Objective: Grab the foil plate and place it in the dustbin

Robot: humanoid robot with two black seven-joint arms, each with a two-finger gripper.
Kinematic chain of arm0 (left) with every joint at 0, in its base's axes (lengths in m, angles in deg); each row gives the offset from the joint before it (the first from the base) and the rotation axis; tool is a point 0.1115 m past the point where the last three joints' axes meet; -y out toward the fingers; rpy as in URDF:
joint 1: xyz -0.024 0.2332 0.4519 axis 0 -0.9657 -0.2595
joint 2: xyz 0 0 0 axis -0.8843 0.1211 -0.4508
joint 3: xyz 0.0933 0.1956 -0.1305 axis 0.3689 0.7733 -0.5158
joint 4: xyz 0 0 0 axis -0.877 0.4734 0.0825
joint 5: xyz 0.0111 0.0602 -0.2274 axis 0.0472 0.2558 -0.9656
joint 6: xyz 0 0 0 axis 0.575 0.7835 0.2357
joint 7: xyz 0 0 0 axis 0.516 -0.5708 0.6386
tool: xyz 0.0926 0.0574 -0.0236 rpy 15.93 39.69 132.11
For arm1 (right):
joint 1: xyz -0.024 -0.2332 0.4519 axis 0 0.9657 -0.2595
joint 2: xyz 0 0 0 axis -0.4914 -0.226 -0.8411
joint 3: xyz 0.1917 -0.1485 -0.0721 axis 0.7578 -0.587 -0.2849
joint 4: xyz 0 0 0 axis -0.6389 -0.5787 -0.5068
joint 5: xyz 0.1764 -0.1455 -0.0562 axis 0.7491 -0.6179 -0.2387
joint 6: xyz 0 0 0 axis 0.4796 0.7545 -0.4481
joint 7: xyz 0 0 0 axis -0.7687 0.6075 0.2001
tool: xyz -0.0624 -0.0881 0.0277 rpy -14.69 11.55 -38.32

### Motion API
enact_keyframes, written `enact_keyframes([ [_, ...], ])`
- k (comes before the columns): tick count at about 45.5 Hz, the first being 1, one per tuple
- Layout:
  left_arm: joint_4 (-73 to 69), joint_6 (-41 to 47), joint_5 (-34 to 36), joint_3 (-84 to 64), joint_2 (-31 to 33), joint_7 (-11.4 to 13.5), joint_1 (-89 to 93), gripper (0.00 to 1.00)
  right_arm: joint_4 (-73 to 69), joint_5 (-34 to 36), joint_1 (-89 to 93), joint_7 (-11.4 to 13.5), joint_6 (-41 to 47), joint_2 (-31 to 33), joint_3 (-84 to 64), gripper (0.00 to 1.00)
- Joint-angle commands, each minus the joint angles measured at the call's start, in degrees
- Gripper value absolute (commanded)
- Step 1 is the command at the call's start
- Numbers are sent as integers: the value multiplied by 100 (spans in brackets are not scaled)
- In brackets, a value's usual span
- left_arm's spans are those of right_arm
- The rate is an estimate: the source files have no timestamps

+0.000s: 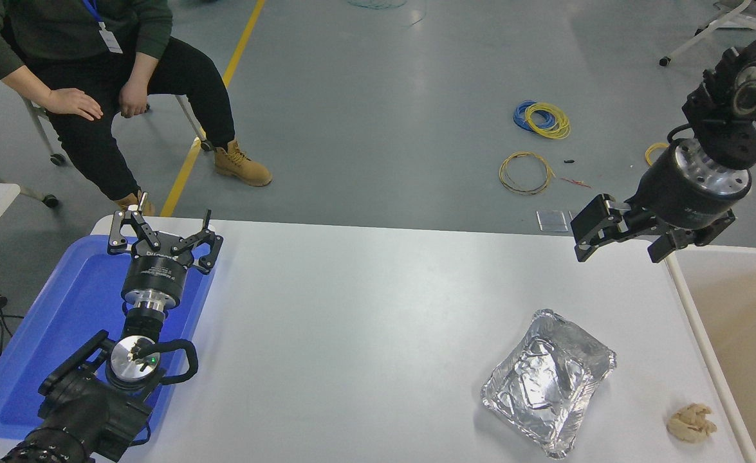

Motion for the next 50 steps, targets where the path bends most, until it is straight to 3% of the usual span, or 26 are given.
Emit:
enact_keyframes([
  [1,0,5,0,0,-1,-1,0,100,52,-33,141,0,0,-5,67,100],
  [50,0,-3,0,0,-1,-9,0,100,474,46,457,-9,0,425,-381,100],
])
